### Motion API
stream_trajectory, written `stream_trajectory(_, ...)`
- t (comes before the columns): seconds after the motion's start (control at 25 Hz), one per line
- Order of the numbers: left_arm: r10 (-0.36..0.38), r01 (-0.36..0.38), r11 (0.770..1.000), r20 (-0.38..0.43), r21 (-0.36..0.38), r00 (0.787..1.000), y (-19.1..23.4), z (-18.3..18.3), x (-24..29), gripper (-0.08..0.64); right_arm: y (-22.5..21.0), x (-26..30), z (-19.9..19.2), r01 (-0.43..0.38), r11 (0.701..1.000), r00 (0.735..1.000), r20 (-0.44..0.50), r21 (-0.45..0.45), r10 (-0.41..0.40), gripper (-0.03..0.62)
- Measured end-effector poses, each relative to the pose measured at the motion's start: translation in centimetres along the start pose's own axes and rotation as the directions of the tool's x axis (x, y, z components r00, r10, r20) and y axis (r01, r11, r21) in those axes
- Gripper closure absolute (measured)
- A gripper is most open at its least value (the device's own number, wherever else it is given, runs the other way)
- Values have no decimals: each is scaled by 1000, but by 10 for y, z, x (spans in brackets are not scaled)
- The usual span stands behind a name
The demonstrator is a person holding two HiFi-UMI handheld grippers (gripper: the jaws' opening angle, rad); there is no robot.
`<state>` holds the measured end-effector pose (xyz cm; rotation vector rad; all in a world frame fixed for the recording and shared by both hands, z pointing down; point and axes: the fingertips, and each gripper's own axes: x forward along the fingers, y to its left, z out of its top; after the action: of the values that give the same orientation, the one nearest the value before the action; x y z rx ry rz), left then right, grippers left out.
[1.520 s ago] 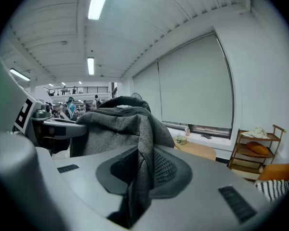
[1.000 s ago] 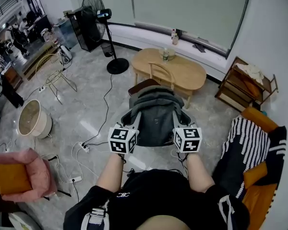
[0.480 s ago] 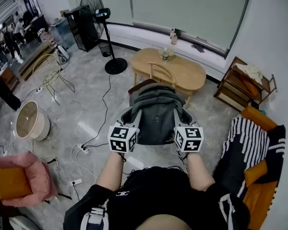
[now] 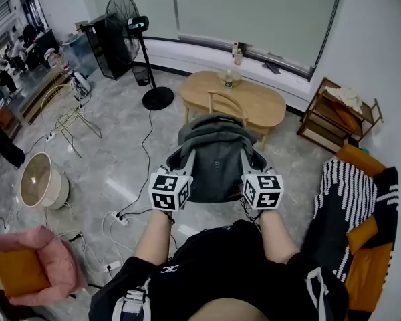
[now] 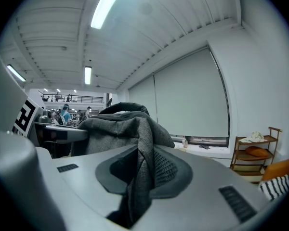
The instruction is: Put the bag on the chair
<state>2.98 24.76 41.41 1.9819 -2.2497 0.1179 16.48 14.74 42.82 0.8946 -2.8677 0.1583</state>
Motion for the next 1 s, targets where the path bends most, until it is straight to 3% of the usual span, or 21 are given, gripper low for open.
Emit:
stream_trajectory(0.48,56,-57,998,-25,-27,998,56,-1,71,453,-20,107,8,-66,998,998,-1,7,66,508)
stream_trajectory(0.72,130,-131,991,-29,-27,991,97,14,157,453,-58,204,20,-141,990,990,-10,18,141,508)
stream_trajectory(1.0,205,-206,977,-40,-49,978,143,47,272,453,-114,325,61,-220,976,976,8,-5,220,508)
